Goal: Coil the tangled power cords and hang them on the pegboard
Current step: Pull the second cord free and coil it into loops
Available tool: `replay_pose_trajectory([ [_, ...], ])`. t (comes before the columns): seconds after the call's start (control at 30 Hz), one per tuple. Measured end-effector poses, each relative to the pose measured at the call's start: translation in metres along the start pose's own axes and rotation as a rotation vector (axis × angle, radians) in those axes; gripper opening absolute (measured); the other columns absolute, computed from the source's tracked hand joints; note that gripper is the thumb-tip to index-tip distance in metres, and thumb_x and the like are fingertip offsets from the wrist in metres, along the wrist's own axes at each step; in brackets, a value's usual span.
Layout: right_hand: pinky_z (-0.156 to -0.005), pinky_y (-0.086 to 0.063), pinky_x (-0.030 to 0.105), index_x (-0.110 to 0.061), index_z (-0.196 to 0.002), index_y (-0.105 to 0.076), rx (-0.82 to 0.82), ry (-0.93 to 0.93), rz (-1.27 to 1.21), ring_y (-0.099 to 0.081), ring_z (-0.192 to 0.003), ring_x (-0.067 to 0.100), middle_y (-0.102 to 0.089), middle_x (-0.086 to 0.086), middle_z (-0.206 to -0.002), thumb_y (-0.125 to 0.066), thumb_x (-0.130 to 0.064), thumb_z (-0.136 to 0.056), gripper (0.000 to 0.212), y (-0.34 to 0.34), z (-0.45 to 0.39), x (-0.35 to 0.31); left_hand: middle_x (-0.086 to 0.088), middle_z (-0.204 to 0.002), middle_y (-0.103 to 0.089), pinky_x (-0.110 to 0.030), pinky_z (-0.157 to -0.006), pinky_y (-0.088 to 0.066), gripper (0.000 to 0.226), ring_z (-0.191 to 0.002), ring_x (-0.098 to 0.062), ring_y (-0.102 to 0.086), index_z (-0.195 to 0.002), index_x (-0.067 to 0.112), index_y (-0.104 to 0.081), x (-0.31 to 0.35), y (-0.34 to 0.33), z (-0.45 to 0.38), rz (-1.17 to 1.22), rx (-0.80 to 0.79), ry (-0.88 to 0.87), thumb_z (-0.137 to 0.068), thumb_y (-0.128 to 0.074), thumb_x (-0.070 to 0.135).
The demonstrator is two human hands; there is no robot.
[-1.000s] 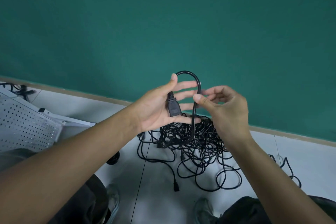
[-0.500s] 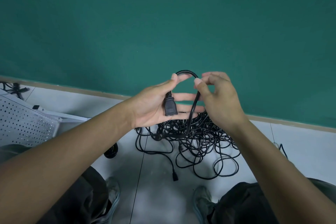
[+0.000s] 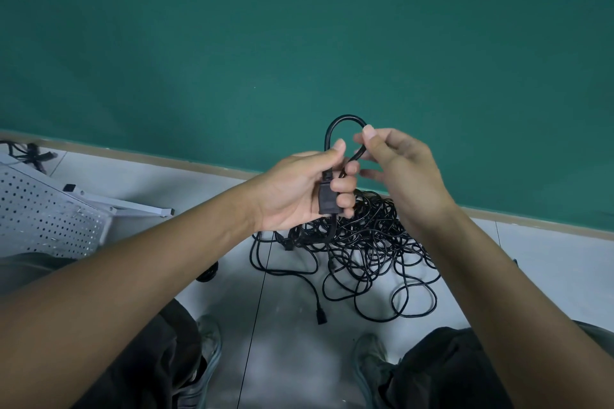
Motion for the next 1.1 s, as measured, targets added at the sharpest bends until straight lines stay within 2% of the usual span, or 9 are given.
replay_pose_trajectory([
  [0.1,-0.063,-0.056,0.041,-0.009,-0.107,-0.062,-0.167,-0.07,-0.211,-0.07,-0.071,0.02,-0.071,0.001,-0.084,-0.04,-0.044,-0.108,0.042,-0.014,0.008,0.004,0.005,-0.06,-0.036,-0.031,-0.067,-0.054,0.033,-0.06,-0.017,-0.05,-0.091,0.015,-0.047,0.004,0.002,0.0,0.039,0.027,-0.072,-0.112,-0.031,0.035],
  [0.23,-0.102,-0.053,0.039,-0.014,-0.128,-0.065,-0.347,-0.143,-0.108,-0.073,-0.105,0.019,-0.077,0.007,-0.109,-0.017,-0.072,-0.091,0.084,-0.035,0.021,0.019,0.005,-0.056,-0.038,-0.032,-0.071,-0.06,0.024,-0.061,-0.017,-0.058,-0.094,0.011,-0.049,0.022,0.01,0.002,0.152,0.131,-0.174,-0.111,-0.034,0.015],
  [0.37,-0.111,-0.045,0.038,-0.008,-0.123,-0.067,-0.449,-0.172,-0.096,-0.071,-0.112,0.02,-0.077,0.01,-0.112,-0.007,-0.075,-0.084,0.098,-0.053,0.034,0.027,0.006,-0.056,-0.037,-0.027,-0.059,-0.054,0.02,-0.051,-0.011,-0.049,-0.093,0.011,-0.048,0.04,0.025,0.003,0.325,0.218,-0.263,-0.108,-0.035,0.009],
  [0.53,-0.111,-0.044,0.036,-0.014,-0.115,-0.073,-0.489,-0.094,-0.022,-0.068,-0.116,0.013,-0.077,0.002,-0.112,-0.039,-0.057,-0.101,0.056,-0.056,0.04,0.025,0.009,-0.054,-0.032,-0.02,-0.044,-0.038,0.029,-0.042,-0.006,-0.032,-0.088,0.016,-0.047,0.048,0.04,0.001,0.398,0.332,-0.281,-0.112,-0.04,0.031],
  [0.63,-0.098,-0.046,0.017,-0.014,-0.125,-0.069,-0.509,-0.051,0.096,-0.069,-0.107,0.004,-0.078,0.003,-0.105,-0.058,-0.024,-0.104,0.026,-0.05,0.041,0.019,0.009,-0.054,-0.033,-0.021,-0.041,-0.038,0.035,-0.04,-0.007,-0.032,-0.088,0.015,-0.046,0.05,0.045,0.001,0.406,0.417,-0.285,-0.109,-0.042,0.043],
  [0.73,-0.083,-0.054,0.019,-0.015,-0.124,-0.07,-0.502,0.041,0.136,-0.071,-0.083,0.008,-0.077,0.007,-0.092,-0.065,-0.001,-0.097,0.031,-0.043,0.04,0.015,0.006,-0.056,-0.034,-0.021,-0.043,-0.038,0.034,-0.041,-0.009,-0.032,-0.089,0.014,-0.044,0.051,0.049,0.0,0.302,0.536,-0.302,-0.109,-0.043,0.043],
  [0.87,-0.076,-0.053,0.031,-0.042,-0.105,-0.072,-0.431,0.204,0.243,-0.059,-0.07,0.009,-0.076,0.003,-0.09,-0.063,-0.004,-0.099,0.039,-0.034,0.039,0.007,0.007,-0.056,-0.035,-0.024,-0.045,-0.041,0.031,-0.044,-0.01,-0.034,-0.09,0.016,-0.04,0.045,0.049,-0.004,-0.012,0.614,-0.287,-0.111,-0.04,0.039],
  [1.0,-0.075,-0.053,0.023,-0.03,-0.108,-0.073,-0.299,0.307,0.233,-0.07,-0.083,0.007,-0.077,-0.018,-0.099,-0.063,0.0,-0.098,0.033,-0.023,0.033,0.002,0.005,-0.062,-0.039,-0.023,-0.052,-0.045,0.03,-0.048,-0.008,-0.041,-0.091,0.015,-0.042,0.026,0.043,-0.009,-0.285,0.469,-0.127,-0.113,-0.036,0.035],
  [1.1,-0.078,-0.059,0.029,-0.023,-0.102,-0.069,-0.192,0.31,0.236,-0.072,-0.076,0.013,-0.075,-0.008,-0.097,-0.073,-0.004,-0.092,0.022,-0.024,0.028,0.002,0.001,-0.062,-0.048,-0.028,-0.059,-0.051,0.032,-0.052,-0.012,-0.047,-0.092,0.014,-0.049,0.006,0.032,-0.012,-0.373,0.339,-0.046,-0.112,-0.036,0.035],
])
Point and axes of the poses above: each hand's wrist, its own z-axis away from the middle knuckle, its own y-axis out of the back of the hand, x = y × z, the point moved 2 cm from there along -z, towards the middle knuckle
